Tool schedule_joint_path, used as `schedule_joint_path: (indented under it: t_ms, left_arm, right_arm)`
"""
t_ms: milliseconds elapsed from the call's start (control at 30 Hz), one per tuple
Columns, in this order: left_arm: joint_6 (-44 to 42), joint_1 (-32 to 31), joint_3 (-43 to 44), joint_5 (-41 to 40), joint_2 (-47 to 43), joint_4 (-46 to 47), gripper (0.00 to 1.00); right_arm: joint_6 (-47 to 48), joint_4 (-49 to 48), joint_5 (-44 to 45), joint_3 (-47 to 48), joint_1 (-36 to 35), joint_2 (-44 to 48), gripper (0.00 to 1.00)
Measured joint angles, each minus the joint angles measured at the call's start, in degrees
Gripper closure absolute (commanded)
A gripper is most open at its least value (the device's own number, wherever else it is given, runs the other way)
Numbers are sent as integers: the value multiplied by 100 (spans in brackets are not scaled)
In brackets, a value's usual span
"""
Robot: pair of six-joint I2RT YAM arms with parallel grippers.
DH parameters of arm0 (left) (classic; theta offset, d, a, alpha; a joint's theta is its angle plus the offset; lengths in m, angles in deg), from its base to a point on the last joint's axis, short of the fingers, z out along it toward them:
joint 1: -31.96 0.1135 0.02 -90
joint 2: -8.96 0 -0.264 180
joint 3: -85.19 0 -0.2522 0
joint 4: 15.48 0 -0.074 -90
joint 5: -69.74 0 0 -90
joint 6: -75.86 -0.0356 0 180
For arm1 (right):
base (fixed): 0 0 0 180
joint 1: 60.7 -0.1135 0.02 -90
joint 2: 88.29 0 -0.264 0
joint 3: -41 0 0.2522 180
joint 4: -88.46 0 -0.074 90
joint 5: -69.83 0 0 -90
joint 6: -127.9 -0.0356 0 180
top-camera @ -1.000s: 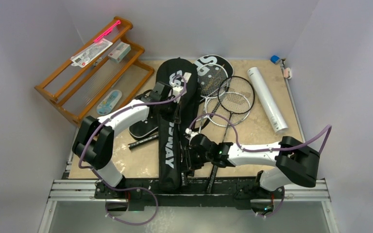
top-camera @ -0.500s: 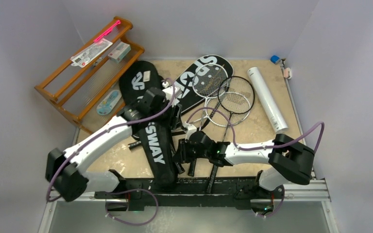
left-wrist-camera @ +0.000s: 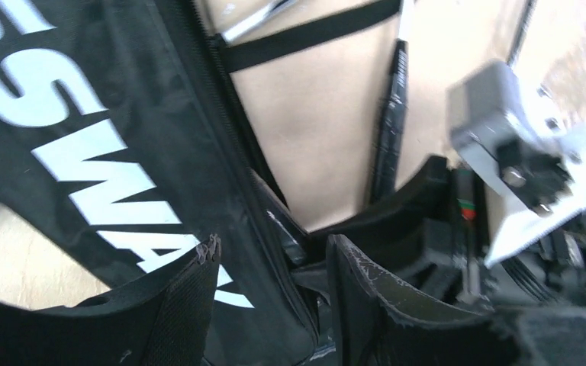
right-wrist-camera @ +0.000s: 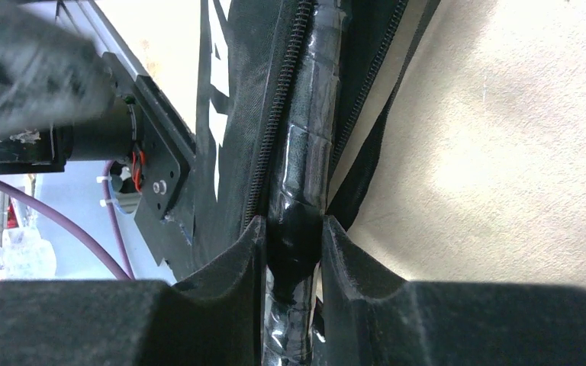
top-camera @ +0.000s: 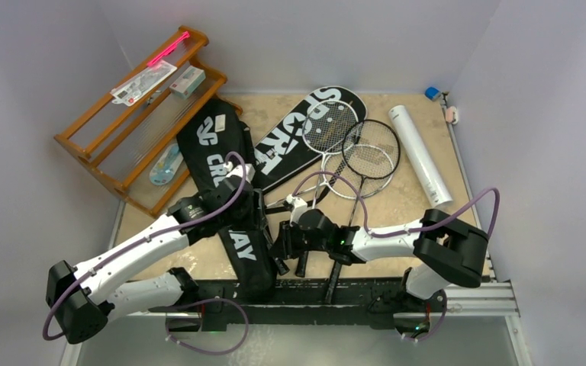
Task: Pack up the badminton gear
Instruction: Place the racket in the racket bag.
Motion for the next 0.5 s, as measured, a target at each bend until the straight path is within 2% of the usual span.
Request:
schedule_joint_path:
  t_ms: [267,500]
  left_arm:
    - [1228,0,15,-1530,487,-409,51]
    - [1368,0,522,-2201,1655,-457,50]
  right_arm:
    - [-2,-153,0,-68,0,-4,91]
    - [-4,-236,-17,-74,0,-39,91]
